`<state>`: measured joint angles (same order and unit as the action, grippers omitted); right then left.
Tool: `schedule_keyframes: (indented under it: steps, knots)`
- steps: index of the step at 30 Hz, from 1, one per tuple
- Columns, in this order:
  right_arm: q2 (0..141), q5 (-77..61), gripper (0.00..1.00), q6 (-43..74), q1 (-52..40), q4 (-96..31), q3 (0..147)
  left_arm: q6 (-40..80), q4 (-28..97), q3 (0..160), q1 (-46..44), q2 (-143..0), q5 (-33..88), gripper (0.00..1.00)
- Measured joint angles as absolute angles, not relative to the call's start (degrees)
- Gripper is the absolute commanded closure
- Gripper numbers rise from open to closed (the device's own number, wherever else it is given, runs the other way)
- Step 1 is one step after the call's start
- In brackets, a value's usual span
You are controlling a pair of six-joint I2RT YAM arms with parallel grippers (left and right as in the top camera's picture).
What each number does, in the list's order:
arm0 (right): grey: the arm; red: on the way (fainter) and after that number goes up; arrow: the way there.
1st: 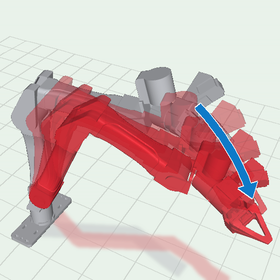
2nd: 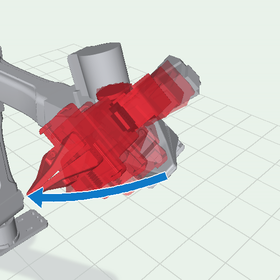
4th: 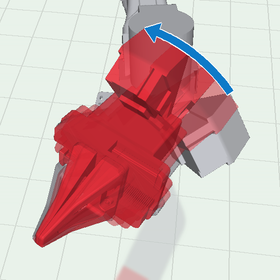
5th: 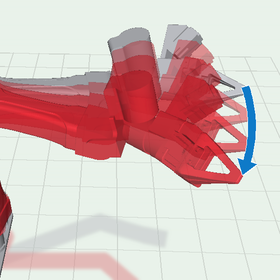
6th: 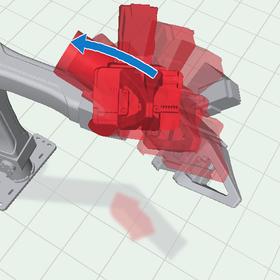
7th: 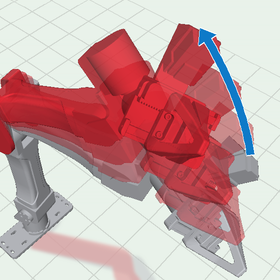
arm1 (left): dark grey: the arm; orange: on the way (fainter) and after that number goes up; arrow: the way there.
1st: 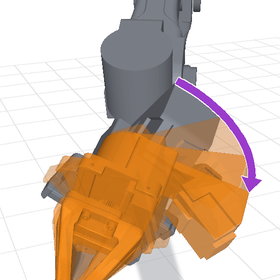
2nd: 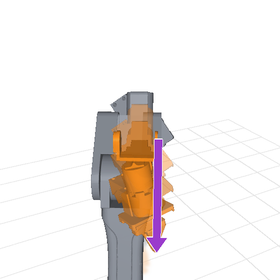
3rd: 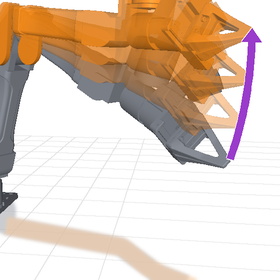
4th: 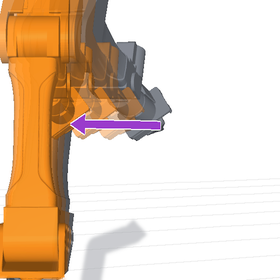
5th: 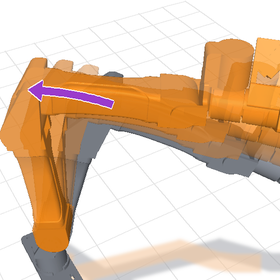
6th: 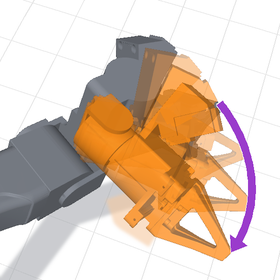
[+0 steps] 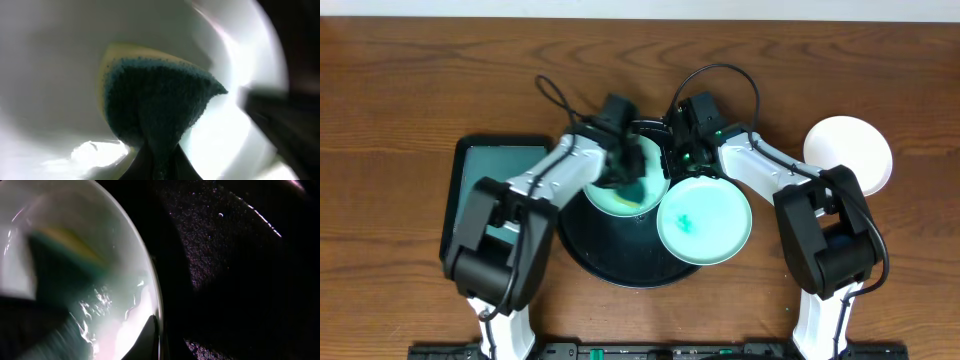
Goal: Clean dirty plates on tray and stack at the side
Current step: 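Scrub the green plate's smear with the sponge in the left gripper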
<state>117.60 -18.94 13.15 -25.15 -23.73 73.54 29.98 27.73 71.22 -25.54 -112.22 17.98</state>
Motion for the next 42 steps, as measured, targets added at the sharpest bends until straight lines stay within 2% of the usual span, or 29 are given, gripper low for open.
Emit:
schedule_keyframes:
  steps: [3,8,22,29,35,42]
  knots:
    - [117.58,-18.90,0.99,13.15,-25.15,-23.99,73.56,30.00,26.11,71.29,-27.92,-112.73,21.21,0.93]
    - [117.49,-18.81,0.99,13.15,-25.15,-24.21,73.56,30.44,24.73,71.07,-26.89,-113.12,24.71,0.93]
    - [117.49,-18.81,0.99,13.15,-25.15,-24.40,73.56,37.82,19.57,70.30,-17.96,-113.65,24.43,0.93]
    - [117.47,-18.90,0.99,13.15,-25.15,-24.40,73.56,37.43,26.50,71.96,-16.60,-113.27,19.59,0.93]
    - [117.60,-20.29,0.99,13.15,-25.39,-24.43,73.54,36.38,38.70,73.89,-16.62,-111.96,6.70,0.93]
    - [117.75,-22.81,0.99,13.15,-26.68,-24.88,73.38,34.54,45.71,74.13,-17.85,-111.66,0.08,0.93]
